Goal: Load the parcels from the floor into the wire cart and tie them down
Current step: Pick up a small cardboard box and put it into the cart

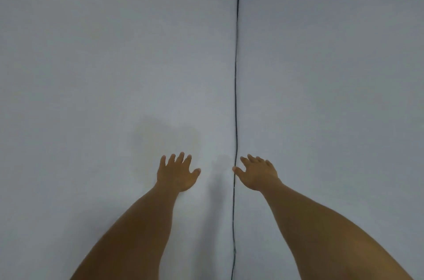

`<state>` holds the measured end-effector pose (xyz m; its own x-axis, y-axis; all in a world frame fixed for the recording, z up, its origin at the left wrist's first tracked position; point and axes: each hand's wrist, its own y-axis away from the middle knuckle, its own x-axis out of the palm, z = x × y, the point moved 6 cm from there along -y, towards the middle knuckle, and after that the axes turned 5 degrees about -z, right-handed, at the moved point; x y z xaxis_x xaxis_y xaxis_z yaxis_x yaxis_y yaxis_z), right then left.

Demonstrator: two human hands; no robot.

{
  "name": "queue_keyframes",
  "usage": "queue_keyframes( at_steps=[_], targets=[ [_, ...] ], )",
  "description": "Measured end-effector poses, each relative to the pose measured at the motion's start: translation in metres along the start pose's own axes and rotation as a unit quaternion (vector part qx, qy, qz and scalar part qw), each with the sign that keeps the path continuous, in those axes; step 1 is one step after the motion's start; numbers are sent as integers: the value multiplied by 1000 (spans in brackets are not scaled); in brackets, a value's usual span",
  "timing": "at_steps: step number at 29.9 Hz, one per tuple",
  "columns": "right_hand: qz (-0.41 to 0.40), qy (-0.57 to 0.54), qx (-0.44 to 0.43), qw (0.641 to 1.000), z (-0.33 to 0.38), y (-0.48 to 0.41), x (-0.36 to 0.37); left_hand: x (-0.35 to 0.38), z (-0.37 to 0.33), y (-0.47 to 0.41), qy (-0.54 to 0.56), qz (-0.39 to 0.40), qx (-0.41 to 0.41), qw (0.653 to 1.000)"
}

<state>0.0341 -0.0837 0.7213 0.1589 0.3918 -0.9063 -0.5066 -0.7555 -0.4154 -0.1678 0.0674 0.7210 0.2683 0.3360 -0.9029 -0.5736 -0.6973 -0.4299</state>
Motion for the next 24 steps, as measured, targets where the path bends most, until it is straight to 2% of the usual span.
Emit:
queue_keyframes(
  at_steps=[6, 11, 18, 24],
  targets=[
    [-9, 59, 137, 989, -105, 19, -11, 35, -117, -58, 69, 25, 122, 990],
    [-18, 86, 235, 968, -156, 40, -15, 54, -196, -83, 99, 28, 221, 970],
    [-25, 104, 304, 947, -172, 61, -1, 82, -242, -90, 126, 54, 307, 942],
    [-19, 95, 323, 941, -173, 57, 35, 129, -254, -97, 153, 101, 320, 930]
  ],
)
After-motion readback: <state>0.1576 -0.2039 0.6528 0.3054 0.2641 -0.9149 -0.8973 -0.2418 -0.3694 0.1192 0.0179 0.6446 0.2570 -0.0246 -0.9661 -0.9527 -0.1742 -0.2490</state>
